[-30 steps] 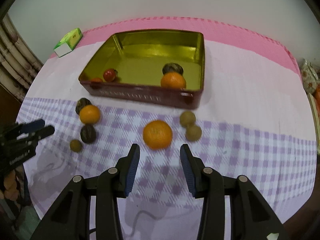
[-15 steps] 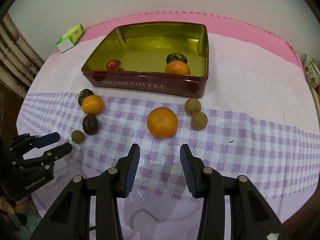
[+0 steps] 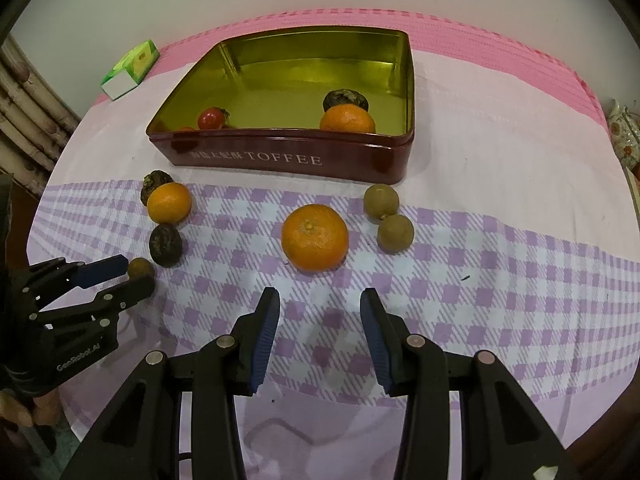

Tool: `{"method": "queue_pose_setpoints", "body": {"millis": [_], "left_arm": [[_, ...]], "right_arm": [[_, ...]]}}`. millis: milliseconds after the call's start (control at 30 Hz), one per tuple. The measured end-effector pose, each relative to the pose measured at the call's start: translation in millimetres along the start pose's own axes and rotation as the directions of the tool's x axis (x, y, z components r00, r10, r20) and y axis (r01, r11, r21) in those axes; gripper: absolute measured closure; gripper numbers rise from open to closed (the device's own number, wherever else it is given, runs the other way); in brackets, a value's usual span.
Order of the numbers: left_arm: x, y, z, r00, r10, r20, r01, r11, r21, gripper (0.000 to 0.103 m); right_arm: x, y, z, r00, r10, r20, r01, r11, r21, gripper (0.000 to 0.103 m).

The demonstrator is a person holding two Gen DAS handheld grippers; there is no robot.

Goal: Organize fruits
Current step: 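Grasp a small olive-green fruit with the left gripper while the right grasps a mandarin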

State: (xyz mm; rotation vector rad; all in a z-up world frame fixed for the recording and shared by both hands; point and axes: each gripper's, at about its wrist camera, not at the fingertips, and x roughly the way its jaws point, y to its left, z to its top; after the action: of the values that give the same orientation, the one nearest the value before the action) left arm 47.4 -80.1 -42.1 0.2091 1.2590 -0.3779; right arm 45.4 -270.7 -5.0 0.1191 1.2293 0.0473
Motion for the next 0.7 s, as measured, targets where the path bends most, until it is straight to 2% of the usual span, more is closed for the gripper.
{"method": "queue_pose_setpoints", "body": {"millis": [233,400,700], "left_arm": [[4,2,2,1.000,-0.002,-0.007,0.002,1.000,-0.017,0.065],[8,4,-1,1.000,-0.005,-0.017,0.004,0.999,-0.034,0.071],[14,19,-3,1.000,-0.027,-0.011,0.026,0.998,-0.051,0.075]], "right_arm": [[2,2,1,1.000,0.002,-0.003,-0.002,1.000,-0.004,0.063],[4,3,1,1.000,0.001,-0.004,-0.001,1.000,-0.005,0.063],[11,6,2,1.000,0.005,-0.013,-0.005,1.000,0.000,0.063]]}}
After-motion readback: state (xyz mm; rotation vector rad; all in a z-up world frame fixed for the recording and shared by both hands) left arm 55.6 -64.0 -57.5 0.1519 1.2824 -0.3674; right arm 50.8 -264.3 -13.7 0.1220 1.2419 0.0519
